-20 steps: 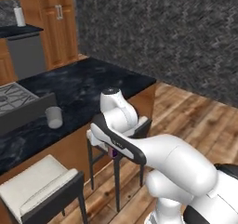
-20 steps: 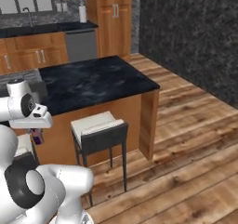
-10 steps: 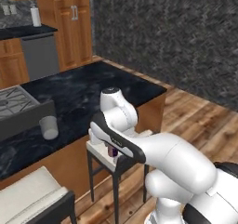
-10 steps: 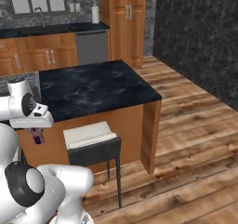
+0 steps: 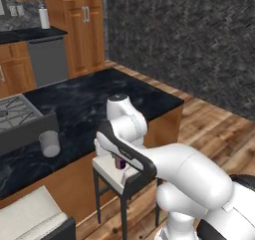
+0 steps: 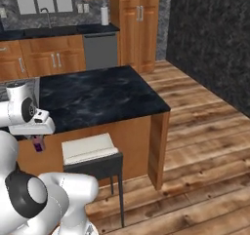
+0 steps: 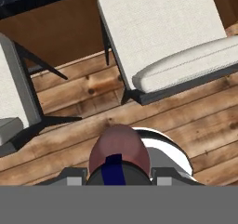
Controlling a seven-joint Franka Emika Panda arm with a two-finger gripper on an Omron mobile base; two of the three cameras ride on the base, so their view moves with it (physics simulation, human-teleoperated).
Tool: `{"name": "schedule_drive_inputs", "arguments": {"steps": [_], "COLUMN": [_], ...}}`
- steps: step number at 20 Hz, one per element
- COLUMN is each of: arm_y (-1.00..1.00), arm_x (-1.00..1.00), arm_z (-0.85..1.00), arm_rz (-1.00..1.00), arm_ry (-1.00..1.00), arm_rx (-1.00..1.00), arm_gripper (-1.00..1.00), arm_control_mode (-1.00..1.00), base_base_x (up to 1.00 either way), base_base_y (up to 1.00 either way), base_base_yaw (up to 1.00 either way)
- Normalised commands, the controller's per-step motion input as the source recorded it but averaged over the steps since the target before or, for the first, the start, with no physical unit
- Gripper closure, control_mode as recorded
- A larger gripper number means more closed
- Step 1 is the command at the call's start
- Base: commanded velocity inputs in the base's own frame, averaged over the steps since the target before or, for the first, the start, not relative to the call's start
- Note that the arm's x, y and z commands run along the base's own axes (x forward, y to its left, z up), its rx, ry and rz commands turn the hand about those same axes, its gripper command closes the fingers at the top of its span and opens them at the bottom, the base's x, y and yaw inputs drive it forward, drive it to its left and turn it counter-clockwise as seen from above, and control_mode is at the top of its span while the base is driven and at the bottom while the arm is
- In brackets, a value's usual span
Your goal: There is a wine glass and glass cup on the dining counter. Place the wine bottle next to the wine glass and the juice bottle next to the glass cup.
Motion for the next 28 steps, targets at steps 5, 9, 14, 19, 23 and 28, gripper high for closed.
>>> {"name": "schedule_drive_inputs", "arguments": {"steps": [5, 9, 14, 19, 23, 28], "arm_y": [0.00, 0.00, 0.00, 0.00, 0.00, 0.00], "arm_x": [0.00, 0.00, 0.00, 0.00, 0.00, 0.00], "arm_z": [0.00, 0.00, 0.00, 0.00, 0.00, 0.00], "arm_rz": [0.00, 0.00, 0.00, 0.00, 0.00, 0.00], "arm_ry": [0.00, 0.00, 0.00, 0.00, 0.00, 0.00], "arm_rx": [0.00, 0.00, 0.00, 0.00, 0.00, 0.00], "arm_gripper": [1.00, 1.00, 1.00, 1.00, 1.00, 1.00], "arm_control_mode": [1.00, 1.00, 1.00, 1.00, 1.00, 1.00], "base_base_x": [0.39, 0.50, 0.51, 0.45, 0.07, 0.00], "base_base_y": [0.00, 0.00, -0.02, -0.01, 0.00, 0.00], "base_base_yaw": [0.00, 0.02, 0.06, 0.03, 0.01, 0.00]}}
